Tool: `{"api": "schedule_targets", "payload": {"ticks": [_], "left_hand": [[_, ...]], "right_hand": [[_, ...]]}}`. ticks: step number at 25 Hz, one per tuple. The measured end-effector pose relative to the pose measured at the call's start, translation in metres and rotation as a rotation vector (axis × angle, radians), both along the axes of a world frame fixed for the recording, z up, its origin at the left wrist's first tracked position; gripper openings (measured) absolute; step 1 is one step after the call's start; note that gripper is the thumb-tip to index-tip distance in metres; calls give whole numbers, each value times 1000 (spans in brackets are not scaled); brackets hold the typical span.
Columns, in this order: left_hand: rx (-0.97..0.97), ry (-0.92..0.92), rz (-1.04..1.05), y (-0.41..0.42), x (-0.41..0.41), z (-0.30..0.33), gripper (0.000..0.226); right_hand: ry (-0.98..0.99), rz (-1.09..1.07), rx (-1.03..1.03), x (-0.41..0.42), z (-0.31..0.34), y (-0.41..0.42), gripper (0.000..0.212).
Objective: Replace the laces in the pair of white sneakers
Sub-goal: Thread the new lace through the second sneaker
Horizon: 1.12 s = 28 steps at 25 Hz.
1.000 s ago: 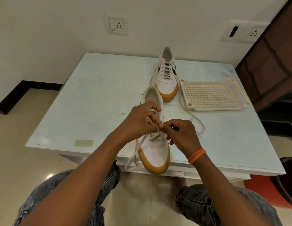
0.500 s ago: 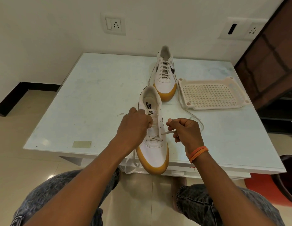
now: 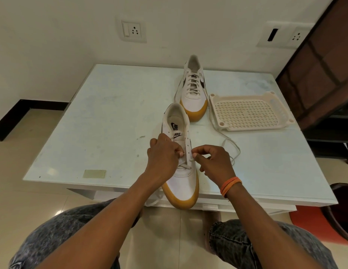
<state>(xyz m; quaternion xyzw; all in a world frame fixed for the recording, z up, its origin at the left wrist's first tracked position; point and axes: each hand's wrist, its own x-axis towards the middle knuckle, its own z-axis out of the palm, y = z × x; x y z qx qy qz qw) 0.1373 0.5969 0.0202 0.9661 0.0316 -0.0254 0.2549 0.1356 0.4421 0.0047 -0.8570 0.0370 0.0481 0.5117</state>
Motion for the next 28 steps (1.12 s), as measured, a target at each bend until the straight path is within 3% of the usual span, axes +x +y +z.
{"api": "schedule_targets", "payload": {"ticks": [11,18,22,26,28], "left_hand": [[-204,109,17,0,14,-18,7],[-76,200,-46,4,15,-4,5],[-48,228,-108,9,16,6,11],[23,313,-191,8,13,10,19],[-41,351,-179,12,15,8,22]], "right_hand": [[-72,33,-23,-1,1,1,6],[-100,-62,-10,1,1,10,9],[-6,-231,283,16,22,-15,12],[-22,-573,621,29,34,-48,9],[75,-620,671,29,31,-47,7]]}}
